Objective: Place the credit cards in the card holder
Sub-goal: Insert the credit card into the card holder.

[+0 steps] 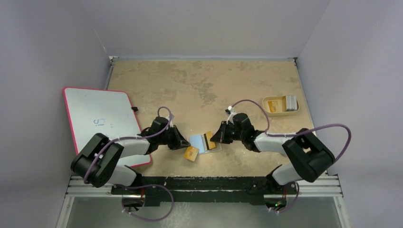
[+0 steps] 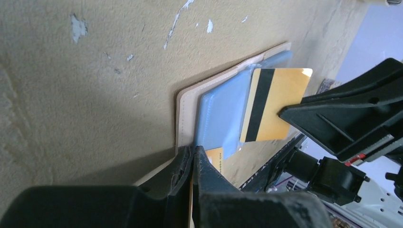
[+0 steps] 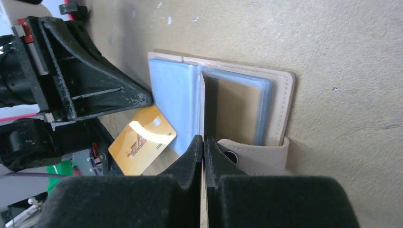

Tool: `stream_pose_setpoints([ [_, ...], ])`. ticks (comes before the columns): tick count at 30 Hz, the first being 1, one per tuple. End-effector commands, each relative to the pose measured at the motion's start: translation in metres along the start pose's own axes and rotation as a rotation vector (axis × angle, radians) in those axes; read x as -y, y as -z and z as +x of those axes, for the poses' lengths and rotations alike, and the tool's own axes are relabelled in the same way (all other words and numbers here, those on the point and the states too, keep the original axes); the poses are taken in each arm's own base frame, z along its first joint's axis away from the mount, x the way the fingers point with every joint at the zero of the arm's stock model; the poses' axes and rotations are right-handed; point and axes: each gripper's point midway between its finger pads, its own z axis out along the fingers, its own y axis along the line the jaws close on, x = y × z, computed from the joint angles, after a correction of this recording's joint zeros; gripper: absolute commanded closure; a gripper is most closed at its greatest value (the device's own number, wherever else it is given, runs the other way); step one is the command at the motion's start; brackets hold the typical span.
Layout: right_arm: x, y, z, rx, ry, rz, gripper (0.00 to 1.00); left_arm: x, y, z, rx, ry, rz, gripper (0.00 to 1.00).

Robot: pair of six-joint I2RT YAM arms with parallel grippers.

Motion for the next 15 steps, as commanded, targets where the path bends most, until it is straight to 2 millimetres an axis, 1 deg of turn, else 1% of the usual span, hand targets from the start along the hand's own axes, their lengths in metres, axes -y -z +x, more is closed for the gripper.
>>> stream_pose_setpoints([
  [1,-0.007,-0.009,-0.004,0.026,0.013,-0.063,1.00,-0.009,-0.002,0.006,-0.053,-0.032,-0.037,1.00],
  [9,-0.005,-0.015,0.006,-0.002,0.011,-0.074,1.00,-0.022,-0.008,0.011,-0.082,-0.025,-0.080,1.00],
  [15,0.000,-0.017,0.013,-0.022,0.010,-0.077,1.00,-0.024,-0.009,0.008,-0.067,-0.023,-0.092,1.00],
])
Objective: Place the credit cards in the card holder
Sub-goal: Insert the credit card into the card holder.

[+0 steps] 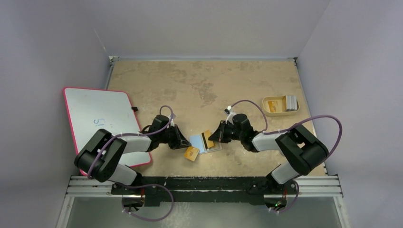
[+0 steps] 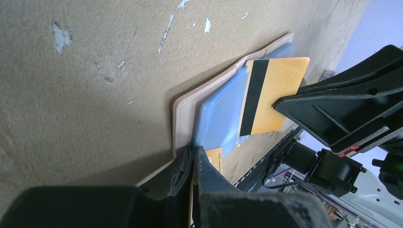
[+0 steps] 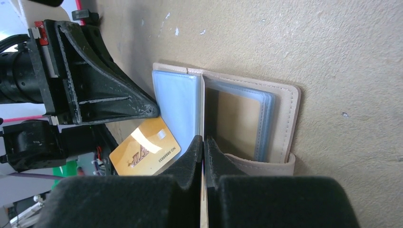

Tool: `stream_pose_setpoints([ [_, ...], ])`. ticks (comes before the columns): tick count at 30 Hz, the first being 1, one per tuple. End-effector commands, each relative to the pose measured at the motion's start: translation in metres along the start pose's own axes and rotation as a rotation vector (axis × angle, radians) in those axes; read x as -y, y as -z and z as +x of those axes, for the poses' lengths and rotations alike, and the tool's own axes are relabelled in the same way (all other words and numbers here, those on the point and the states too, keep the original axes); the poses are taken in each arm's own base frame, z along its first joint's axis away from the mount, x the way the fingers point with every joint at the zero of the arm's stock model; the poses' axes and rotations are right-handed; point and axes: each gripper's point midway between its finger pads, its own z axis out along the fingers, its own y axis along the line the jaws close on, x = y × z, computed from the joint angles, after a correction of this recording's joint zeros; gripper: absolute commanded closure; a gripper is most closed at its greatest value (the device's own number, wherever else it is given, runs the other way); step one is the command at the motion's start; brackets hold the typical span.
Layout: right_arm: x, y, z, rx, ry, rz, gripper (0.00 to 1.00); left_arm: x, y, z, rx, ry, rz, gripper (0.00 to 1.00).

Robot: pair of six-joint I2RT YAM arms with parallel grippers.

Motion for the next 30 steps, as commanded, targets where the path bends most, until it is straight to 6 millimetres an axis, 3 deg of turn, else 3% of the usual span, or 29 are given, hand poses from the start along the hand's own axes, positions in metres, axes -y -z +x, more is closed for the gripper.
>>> stream_pose_setpoints([
  [1,0.001,-0.004,0.013,-0.035,0.015,-0.025,1.00,-0.021,-0.003,0.003,-0.001,-0.019,-0.085,1.00],
  [13,-0.005,0.000,0.028,-0.092,0.001,-0.074,1.00,-0.033,-0.001,-0.004,0.033,-0.024,-0.164,1.00],
  [19,-0.009,0.008,0.025,-0.072,-0.017,-0.065,1.00,-0.032,0.000,-0.007,0.048,-0.023,-0.173,1.00],
  [30,-0.009,0.000,0.018,-0.010,-0.086,-0.096,1.00,-0.035,0.000,-0.006,0.056,0.001,-0.176,1.00],
])
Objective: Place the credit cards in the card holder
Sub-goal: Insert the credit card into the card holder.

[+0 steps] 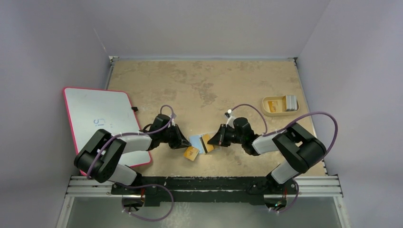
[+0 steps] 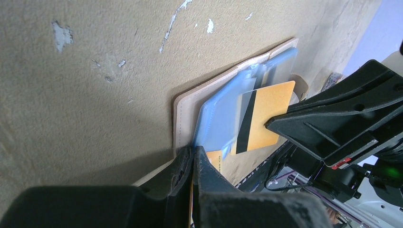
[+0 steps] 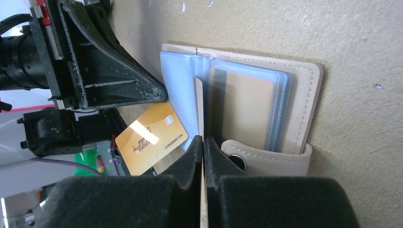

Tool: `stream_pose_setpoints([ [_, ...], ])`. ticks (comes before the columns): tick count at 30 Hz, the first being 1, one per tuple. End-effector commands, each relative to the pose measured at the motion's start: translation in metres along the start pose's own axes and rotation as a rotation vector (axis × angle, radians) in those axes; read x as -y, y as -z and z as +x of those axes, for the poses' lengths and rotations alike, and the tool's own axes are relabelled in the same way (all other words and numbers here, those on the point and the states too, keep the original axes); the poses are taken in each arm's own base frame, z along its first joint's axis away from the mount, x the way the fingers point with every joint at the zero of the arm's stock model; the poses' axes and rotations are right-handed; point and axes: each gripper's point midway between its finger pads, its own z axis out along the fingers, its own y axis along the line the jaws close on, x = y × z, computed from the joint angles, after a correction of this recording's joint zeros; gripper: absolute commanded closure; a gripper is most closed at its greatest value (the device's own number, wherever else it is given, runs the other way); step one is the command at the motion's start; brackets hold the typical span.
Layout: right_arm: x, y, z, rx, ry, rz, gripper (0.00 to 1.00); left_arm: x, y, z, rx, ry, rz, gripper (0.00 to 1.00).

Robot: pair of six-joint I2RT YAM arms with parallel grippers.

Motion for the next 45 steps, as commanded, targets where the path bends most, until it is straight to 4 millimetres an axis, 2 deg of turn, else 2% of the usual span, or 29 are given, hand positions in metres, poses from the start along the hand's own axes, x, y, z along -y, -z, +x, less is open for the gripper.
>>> stream_pose_setpoints([
  [1,-0.005,-0.002,-0.001,0.038,-0.032,-0.046,1.00,-0.033,-0.002,-0.003,0.052,0.003,-0.130,1.00],
  [7,-0.005,-0.006,-0.002,0.053,-0.047,-0.055,1.00,-0.030,-0.001,-0.002,0.058,0.026,-0.111,1.00],
  [17,0.000,-0.007,0.007,0.019,-0.059,-0.052,1.00,-0.041,-0.001,0.000,0.052,0.014,-0.159,1.00],
  [28,0.005,-0.014,-0.001,0.031,0.014,-0.033,1.00,-0.042,0.001,-0.001,0.060,0.011,-0.168,1.00],
  [34,0.010,-0.009,-0.014,0.059,0.048,-0.003,1.00,-0.041,0.002,-0.002,0.064,0.012,-0.171,1.00],
  [43,0.010,-0.012,-0.018,0.065,0.070,-0.004,1.00,-0.041,0.002,-0.003,0.073,0.024,-0.167,1.00],
  [45,0.005,-0.014,-0.022,0.086,0.068,-0.032,1.00,-0.042,0.001,-0.002,0.070,0.028,-0.168,1.00],
])
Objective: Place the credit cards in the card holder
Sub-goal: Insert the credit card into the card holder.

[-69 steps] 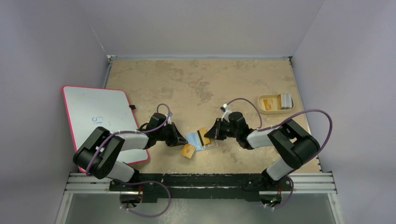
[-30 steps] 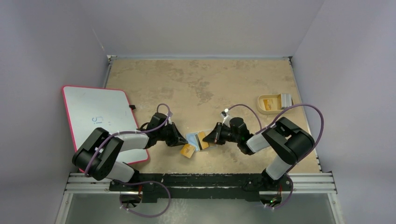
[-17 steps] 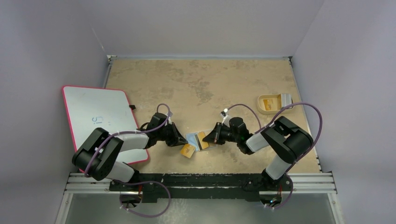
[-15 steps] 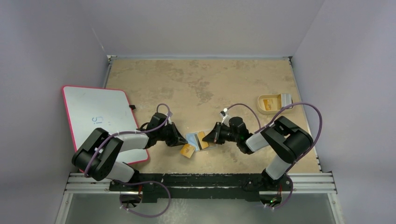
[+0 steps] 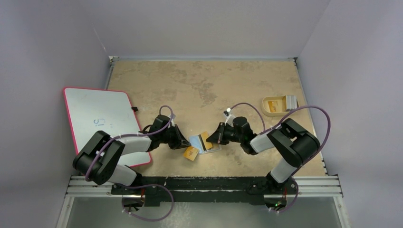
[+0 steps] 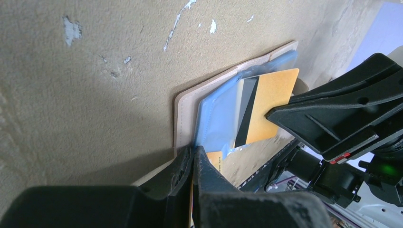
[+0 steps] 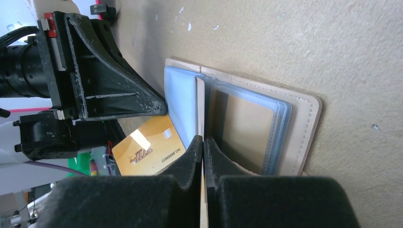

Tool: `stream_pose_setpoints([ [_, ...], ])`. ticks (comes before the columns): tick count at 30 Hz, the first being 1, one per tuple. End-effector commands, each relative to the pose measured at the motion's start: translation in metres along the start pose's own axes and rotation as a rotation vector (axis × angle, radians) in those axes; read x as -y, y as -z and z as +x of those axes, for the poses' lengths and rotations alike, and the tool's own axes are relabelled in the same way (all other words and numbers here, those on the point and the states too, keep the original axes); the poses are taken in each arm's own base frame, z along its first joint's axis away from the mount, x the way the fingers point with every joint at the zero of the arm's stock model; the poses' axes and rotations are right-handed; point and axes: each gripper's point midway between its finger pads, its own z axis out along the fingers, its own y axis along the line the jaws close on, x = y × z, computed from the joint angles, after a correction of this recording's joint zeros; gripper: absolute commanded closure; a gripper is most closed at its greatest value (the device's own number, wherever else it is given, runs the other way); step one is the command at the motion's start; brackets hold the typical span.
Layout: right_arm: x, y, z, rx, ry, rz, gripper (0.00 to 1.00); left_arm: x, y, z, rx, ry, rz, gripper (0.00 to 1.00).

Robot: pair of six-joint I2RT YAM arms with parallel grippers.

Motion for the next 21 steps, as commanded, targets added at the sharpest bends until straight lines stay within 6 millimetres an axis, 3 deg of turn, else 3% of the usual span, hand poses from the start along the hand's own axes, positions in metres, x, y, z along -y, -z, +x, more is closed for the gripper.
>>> stream_pose_setpoints([
  [1,0.001,-0.005,-0.008,0.047,0.032,-0.017,1.00,-0.040,-0.001,-0.001,0.045,0.020,-0.154,1.00],
  [14,0.001,0.003,0.002,0.061,-0.020,-0.028,1.00,-0.040,-0.002,-0.001,0.049,0.027,-0.150,1.00],
  [21,-0.001,-0.002,0.012,0.036,-0.036,-0.012,0.98,-0.042,-0.003,-0.002,0.052,0.028,-0.155,1.00],
])
